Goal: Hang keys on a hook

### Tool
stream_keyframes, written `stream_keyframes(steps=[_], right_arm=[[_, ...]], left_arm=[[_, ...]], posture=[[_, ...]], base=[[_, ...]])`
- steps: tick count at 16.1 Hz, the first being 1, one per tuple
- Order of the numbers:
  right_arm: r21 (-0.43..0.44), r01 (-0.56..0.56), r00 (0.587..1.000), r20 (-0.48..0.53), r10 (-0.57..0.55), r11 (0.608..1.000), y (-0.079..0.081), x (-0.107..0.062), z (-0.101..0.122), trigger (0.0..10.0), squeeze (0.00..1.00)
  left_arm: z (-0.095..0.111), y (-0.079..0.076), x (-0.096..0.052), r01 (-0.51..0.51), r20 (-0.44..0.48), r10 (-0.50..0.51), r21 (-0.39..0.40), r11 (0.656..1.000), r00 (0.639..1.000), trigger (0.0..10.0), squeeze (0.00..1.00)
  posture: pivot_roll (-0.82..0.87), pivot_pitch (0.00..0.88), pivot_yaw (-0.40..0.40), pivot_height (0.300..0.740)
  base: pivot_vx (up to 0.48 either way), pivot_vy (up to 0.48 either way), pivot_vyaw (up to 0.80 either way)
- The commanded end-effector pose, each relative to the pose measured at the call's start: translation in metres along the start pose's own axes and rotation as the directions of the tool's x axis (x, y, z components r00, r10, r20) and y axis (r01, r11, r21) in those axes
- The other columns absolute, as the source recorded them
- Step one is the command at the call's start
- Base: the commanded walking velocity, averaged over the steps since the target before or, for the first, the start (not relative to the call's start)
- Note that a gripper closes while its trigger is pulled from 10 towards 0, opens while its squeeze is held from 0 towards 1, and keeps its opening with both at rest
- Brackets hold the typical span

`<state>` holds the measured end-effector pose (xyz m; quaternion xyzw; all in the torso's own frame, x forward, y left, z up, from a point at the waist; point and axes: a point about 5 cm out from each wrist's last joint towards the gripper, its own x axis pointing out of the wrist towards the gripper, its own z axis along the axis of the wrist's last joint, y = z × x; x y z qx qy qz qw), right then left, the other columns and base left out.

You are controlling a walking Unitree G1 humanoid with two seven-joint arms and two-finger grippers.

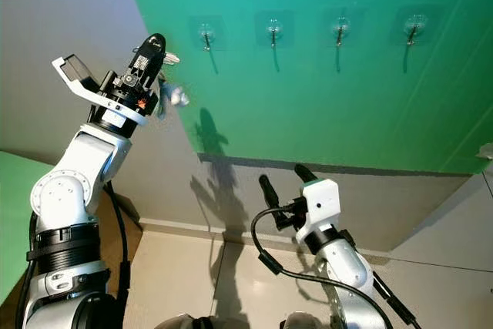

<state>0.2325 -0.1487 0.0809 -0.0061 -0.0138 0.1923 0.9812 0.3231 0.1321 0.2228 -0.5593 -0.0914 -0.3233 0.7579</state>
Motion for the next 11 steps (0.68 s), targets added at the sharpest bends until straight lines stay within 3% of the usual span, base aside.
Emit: stream_keyframes(steps=[1, 3, 6, 11], right_arm=[[0.01, -0.013, 1.0, 0.026, 0.013, 1.0, 0.003, 0.003, 0.007, 10.0, 0.0], [0.009, -0.012, 1.0, 0.027, 0.012, 1.0, 0.002, 0.004, 0.007, 10.0, 0.0], [0.005, -0.025, 0.999, 0.022, 0.025, 1.0, 0.005, 0.005, 0.005, 10.0, 0.0], [0.001, -0.024, 0.999, 0.022, 0.024, 1.0, 0.006, 0.004, 0.006, 10.0, 0.0]], left_arm=[[0.008, -0.008, 0.004, 0.024, 0.019, -0.025, 0.014, 1.0, 1.0, 0.0, 0.0], [0.005, -0.007, 0.006, 0.017, 0.014, -0.018, 0.012, 1.0, 1.0, 0.0, 0.0], [-0.018, -0.012, 0.027, 0.043, -0.035, -0.044, -0.038, 0.998, 0.998, 0.0, 0.0], [-0.028, -0.01, 0.041, 0.054, -0.082, -0.059, -0.053, 0.997, 0.995, 0.0, 0.0]], posture=[[-0.25, 0.071, 0.146, 0.74], [-0.25, 0.071, 0.146, 0.74], [-0.25, 0.063, 0.149, 0.74], [-0.27, 0.06, 0.165, 0.74]], base=[[0.0, 0.0, 0.0], [0.0, 0.0, 0.0], [0.0, 0.0, 0.0], [0.0, 0.0, 0.0]])
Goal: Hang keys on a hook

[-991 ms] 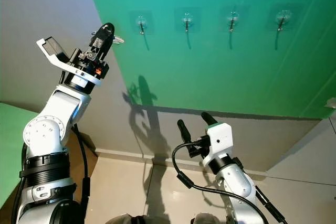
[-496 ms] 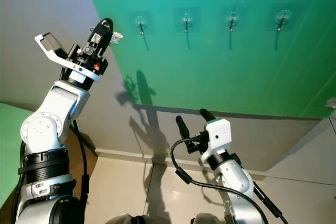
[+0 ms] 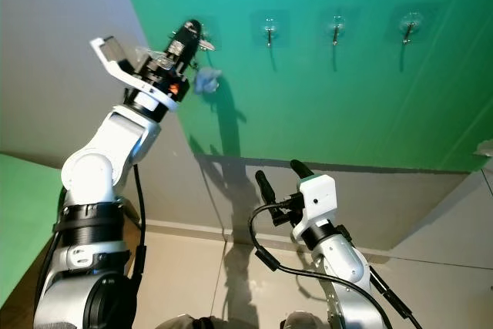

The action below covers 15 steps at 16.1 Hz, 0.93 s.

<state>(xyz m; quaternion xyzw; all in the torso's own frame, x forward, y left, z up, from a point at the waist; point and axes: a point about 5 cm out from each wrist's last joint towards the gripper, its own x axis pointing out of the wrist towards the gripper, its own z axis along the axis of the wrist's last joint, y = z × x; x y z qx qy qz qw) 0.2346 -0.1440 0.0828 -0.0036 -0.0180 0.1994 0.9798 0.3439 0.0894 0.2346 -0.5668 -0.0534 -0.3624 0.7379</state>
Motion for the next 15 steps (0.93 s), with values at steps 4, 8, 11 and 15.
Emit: stream_keyframes(steps=[4, 8, 11, 15], right_arm=[[0.001, -0.014, 1.0, 0.012, 0.014, 1.0, 0.007, -0.001, 0.003, 10.0, 0.0], [0.003, -0.015, 1.0, 0.011, 0.015, 1.0, 0.008, -0.001, 0.003, 10.0, 0.0], [0.005, -0.017, 1.0, 0.011, 0.017, 1.0, 0.008, -0.001, 0.003, 10.0, 0.0], [0.005, -0.015, 1.0, 0.01, 0.015, 1.0, 0.008, -0.002, 0.003, 10.0, 0.0]], left_arm=[[-0.01, -0.004, 0.013, 0.033, -0.014, -0.034, -0.033, 0.999, 0.999, 0.0, 0.0], [-0.014, 0.001, 0.015, 0.031, -0.029, -0.032, -0.044, 0.999, 0.999, 0.0, 0.0], [-0.014, 0.001, 0.019, 0.03, -0.032, -0.032, -0.042, 0.999, 0.999, 0.0, 0.0], [-0.019, -0.002, 0.027, 0.051, -0.049, -0.054, -0.047, 0.998, 0.997, 0.0, 0.0]], posture=[[-0.28, 0.067, 0.172, 0.74], [-0.28, 0.069, 0.174, 0.74], [-0.28, 0.07, 0.176, 0.74], [-0.29, 0.072, 0.179, 0.74]], base=[[0.0, 0.0, 0.0], [0.0, 0.0, 0.0], [0.0, 0.0, 0.0], [0.0, 0.0, 0.0]])
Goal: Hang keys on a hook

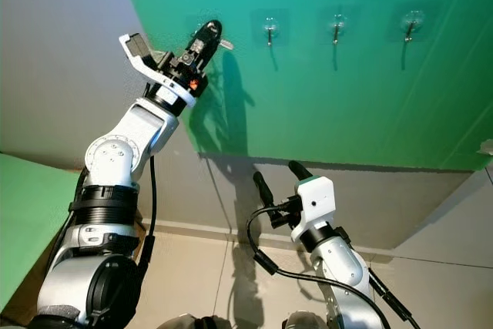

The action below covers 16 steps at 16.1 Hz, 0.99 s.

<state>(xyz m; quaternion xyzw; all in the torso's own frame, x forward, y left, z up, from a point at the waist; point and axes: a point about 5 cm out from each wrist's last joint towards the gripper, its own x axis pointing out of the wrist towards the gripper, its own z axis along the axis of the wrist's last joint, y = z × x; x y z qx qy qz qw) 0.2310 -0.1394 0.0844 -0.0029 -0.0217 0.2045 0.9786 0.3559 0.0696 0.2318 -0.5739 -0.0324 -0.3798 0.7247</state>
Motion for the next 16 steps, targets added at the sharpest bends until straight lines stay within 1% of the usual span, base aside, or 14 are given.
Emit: stream_keyframes(steps=[1, 3, 6, 10, 12, 13, 16], right_arm=[[0.006, -0.004, 1.0, 0.002, 0.004, 1.0, 0.003, -0.001, 0.001, 10.0, 0.0], [0.006, -0.003, 1.0, -0.001, 0.003, 1.0, 0.003, -0.002, 0.001, 10.0, 0.0], [0.009, -0.005, 1.0, -0.003, 0.005, 1.0, 0.004, -0.002, 0.0, 10.0, 0.0], [0.013, -0.008, 1.0, -0.006, 0.008, 1.0, 0.005, -0.001, -0.001, 10.0, 0.0], [0.014, -0.009, 1.0, -0.006, 0.009, 1.0, 0.005, -0.002, 0.0, 10.0, 0.0], [0.013, -0.008, 1.0, -0.007, 0.008, 1.0, 0.005, -0.002, -0.001, 10.0, 0.0], [0.013, -0.009, 1.0, -0.014, 0.009, 1.0, 0.004, -0.004, -0.001, 10.0, 0.0]], left_arm=[[-0.004, -0.011, 0.011, 0.047, -0.009, -0.047, -0.002, 0.999, 0.999, 0.0, 0.0], [-0.005, -0.017, 0.015, 0.065, -0.017, -0.065, 0.003, 0.998, 0.998, 0.0, 0.0], [-0.006, -0.011, 0.015, 0.047, -0.019, -0.047, 0.006, 0.999, 0.999, 0.0, 0.0], [-0.001, -0.003, 0.016, 0.022, -0.011, -0.022, 0.017, 1.0, 1.0, 0.0, 0.0], [0.003, 0.003, 0.014, -0.002, 0.005, 0.001, 0.022, 1.0, 1.0, 0.0, 0.0], [0.006, 0.004, 0.013, -0.005, 0.015, 0.005, 0.025, 1.0, 1.0, 0.0, 0.0], [0.012, 0.001, 0.012, 0.007, 0.035, -0.008, 0.031, 1.0, 0.999, 0.0, 0.0]], posture=[[-0.29, 0.072, 0.18, 0.74], [-0.29, 0.074, 0.183, 0.74], [-0.29, 0.075, 0.183, 0.74], [-0.29, 0.077, 0.181, 0.74], [-0.29, 0.078, 0.18, 0.74], [-0.29, 0.078, 0.179, 0.74], [-0.29, 0.078, 0.176, 0.74]], base=[[0.0, 0.0, 0.0], [0.0, 0.0, 0.0], [0.0, 0.0, 0.0], [0.0, 0.0, 0.0], [0.0, 0.0, 0.0], [0.0, 0.0, 0.0], [0.0, 0.0, 0.0]])
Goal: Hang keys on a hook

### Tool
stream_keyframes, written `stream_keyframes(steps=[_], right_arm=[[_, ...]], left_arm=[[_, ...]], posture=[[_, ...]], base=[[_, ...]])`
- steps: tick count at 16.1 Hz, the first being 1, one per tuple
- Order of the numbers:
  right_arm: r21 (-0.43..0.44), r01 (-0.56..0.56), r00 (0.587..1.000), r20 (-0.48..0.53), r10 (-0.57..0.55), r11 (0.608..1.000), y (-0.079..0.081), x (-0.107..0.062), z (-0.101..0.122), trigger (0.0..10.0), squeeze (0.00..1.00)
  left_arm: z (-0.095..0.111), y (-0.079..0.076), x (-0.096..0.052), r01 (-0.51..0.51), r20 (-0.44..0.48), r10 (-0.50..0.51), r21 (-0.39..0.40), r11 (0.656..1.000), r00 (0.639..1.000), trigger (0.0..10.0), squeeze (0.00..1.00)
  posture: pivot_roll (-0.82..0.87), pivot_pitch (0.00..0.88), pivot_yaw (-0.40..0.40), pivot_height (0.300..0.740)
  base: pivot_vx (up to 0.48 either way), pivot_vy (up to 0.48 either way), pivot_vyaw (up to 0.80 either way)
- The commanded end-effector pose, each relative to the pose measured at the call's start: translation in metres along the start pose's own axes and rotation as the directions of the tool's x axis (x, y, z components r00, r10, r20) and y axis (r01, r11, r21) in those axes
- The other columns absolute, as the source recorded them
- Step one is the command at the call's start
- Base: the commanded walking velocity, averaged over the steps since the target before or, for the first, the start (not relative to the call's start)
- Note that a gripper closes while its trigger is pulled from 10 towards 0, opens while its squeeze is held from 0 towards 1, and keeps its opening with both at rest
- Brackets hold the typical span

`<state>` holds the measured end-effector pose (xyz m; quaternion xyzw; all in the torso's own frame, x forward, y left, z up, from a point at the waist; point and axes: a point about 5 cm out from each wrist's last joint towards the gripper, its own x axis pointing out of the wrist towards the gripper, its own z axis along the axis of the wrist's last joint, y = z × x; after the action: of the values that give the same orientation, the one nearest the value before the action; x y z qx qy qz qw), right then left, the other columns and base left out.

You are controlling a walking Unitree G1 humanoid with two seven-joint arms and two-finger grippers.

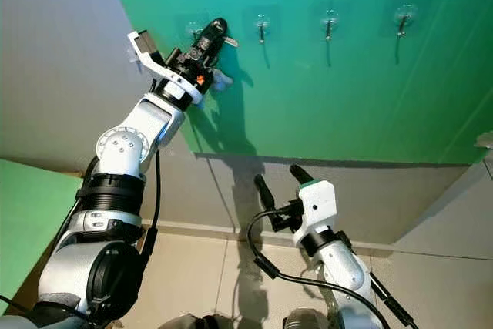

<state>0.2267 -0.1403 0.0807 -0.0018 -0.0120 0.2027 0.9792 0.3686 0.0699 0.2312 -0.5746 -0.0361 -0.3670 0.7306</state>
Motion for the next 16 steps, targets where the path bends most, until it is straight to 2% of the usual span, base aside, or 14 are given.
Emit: stream_keyframes(steps=[1, 4, 8, 16], right_arm=[[0.007, -0.015, 1.0, 0.003, 0.015, 1.0, 0.004, 0.0, 0.002, 10.0, 0.0], [0.007, -0.019, 1.0, 0.0, 0.019, 1.0, 0.004, -0.002, 0.001, 10.0, 0.0], [0.008, -0.027, 1.0, -0.009, 0.027, 1.0, 0.004, -0.002, 0.0, 10.0, 0.0], [0.005, -0.043, 0.999, -0.015, 0.043, 0.999, 0.005, -0.001, 0.0, 10.0, 0.0]], left_arm=[[0.009, -0.006, 0.002, 0.021, 0.024, -0.022, 0.022, 1.0, 0.999, 0.0, 0.0], [0.008, -0.003, -0.004, 0.006, 0.031, -0.006, 0.029, 1.0, 1.0, 0.0, 0.0], [0.002, -0.004, -0.016, -0.024, 0.016, 0.023, 0.091, 0.996, 1.0, 0.0, 0.0], [-0.001, -0.005, -0.014, -0.02, 0.007, 0.02, 0.101, 0.995, 1.0, 0.0, 0.0]], posture=[[-0.29, 0.077, 0.175, 0.74], [-0.29, 0.076, 0.172, 0.74], [-0.28, 0.074, 0.166, 0.74], [-0.28, 0.074, 0.16, 0.74]], base=[[0.0, 0.0, 0.0], [0.0, 0.0, 0.0], [0.0, 0.0, 0.0], [0.0, 0.0, 0.0]])
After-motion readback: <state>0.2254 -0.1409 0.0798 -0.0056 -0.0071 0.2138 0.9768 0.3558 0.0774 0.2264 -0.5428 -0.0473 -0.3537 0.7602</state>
